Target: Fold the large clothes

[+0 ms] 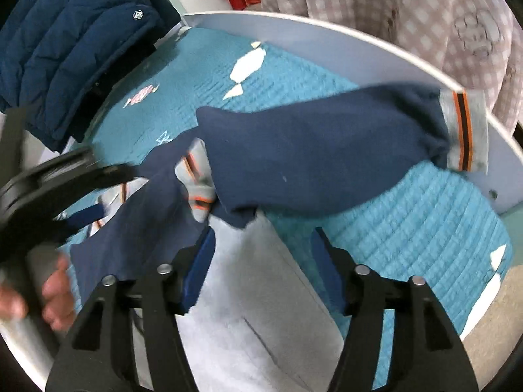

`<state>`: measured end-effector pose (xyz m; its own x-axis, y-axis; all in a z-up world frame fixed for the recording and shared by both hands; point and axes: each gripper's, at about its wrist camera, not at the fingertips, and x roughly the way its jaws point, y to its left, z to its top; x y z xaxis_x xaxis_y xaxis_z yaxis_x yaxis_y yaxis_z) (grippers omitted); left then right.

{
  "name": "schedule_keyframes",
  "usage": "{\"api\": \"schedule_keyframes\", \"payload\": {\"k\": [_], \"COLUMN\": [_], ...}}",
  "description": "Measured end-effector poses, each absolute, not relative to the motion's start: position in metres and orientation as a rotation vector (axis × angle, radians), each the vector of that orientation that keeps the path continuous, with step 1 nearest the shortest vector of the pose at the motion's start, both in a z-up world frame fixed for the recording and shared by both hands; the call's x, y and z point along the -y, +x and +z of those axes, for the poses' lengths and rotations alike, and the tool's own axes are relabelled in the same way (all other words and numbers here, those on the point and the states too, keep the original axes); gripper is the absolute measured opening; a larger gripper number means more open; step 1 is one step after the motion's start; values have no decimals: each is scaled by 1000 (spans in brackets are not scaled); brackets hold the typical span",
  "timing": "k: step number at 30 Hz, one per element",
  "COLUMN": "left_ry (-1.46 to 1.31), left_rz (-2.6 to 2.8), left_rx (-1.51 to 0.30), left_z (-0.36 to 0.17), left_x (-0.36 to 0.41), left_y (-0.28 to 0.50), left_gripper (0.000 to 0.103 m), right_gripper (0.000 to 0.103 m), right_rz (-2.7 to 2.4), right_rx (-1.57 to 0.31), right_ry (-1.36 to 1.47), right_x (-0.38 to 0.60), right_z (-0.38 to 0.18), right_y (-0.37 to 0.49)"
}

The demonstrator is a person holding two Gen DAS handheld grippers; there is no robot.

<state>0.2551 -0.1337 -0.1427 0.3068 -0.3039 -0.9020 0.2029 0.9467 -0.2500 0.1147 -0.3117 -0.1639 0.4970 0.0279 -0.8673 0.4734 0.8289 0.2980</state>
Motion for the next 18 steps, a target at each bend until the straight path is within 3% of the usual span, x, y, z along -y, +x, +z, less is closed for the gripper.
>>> {"api": "schedule_keyframes", "payload": {"k": [6, 10, 13, 18], "left_ry": [-70, -93, -159, -306], "left_rz": [-177, -17, 122, 208], "left_rx": [-1130, -1215, -1337, -1440], "left_z": [-127, -159, -199, -256], "left_x": [38, -38, -94, -149], "left_y": [241, 232, 219, 199], "left_gripper": [84, 83, 64, 57], "right_gripper": [59, 61, 60, 57], "right_rz": [-214, -213, -252, -303], "right_rx": [-1060, -1115, -1163, -1155], "right_ry": [556, 525, 538, 540], "right_x": [301, 285, 282, 273], "right_z": [-171, -192, -208, -190], "right_y": [156, 188, 199, 187]}}
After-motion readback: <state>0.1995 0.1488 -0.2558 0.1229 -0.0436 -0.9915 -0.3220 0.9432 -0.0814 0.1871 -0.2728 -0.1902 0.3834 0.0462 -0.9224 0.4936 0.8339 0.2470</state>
